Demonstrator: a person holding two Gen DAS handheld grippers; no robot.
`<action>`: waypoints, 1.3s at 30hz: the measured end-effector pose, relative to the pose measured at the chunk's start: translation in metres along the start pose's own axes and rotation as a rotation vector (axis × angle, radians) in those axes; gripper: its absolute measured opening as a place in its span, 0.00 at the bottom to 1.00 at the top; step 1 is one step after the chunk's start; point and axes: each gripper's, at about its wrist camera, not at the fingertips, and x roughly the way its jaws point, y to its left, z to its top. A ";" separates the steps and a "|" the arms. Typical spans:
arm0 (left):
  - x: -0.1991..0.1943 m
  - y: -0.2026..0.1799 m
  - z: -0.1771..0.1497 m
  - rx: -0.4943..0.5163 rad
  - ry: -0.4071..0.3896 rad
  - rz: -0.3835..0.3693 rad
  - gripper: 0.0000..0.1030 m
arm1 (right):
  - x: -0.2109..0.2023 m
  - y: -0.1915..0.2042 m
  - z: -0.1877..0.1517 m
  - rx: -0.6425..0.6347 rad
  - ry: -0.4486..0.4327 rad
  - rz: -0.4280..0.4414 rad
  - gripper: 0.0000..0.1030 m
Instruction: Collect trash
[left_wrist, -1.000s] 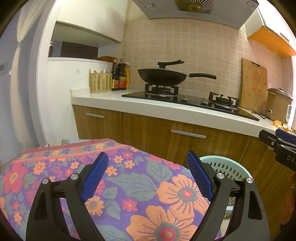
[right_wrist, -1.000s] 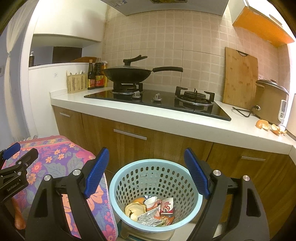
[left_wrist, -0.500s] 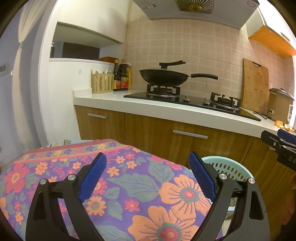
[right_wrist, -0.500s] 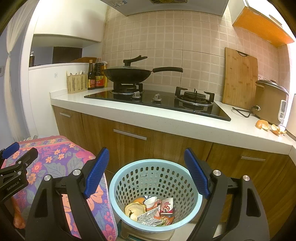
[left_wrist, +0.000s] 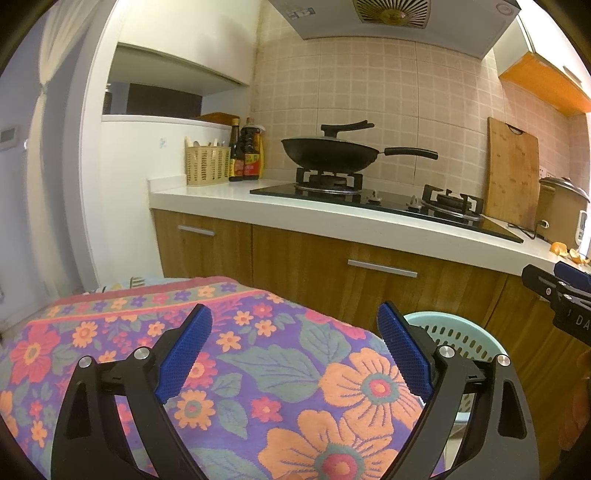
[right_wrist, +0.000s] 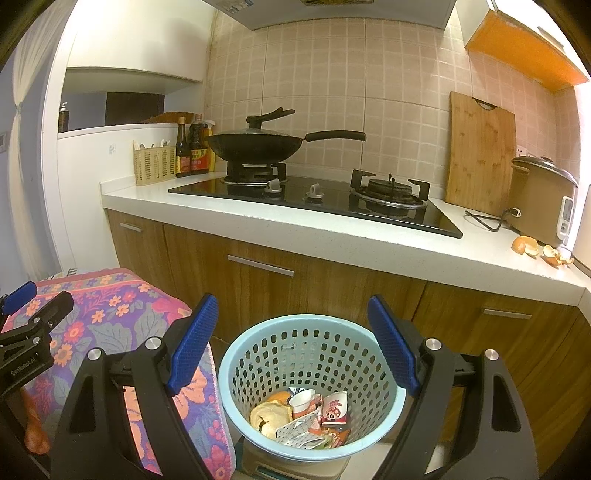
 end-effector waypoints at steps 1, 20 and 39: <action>0.000 0.000 0.000 0.000 -0.001 -0.001 0.86 | 0.000 0.000 0.000 -0.003 0.000 -0.001 0.76; -0.001 0.001 0.000 0.004 -0.010 0.012 0.86 | 0.002 -0.003 -0.003 -0.009 -0.004 0.018 0.76; -0.008 0.003 0.003 0.001 -0.038 0.102 0.90 | 0.003 -0.006 -0.005 -0.005 0.000 0.016 0.76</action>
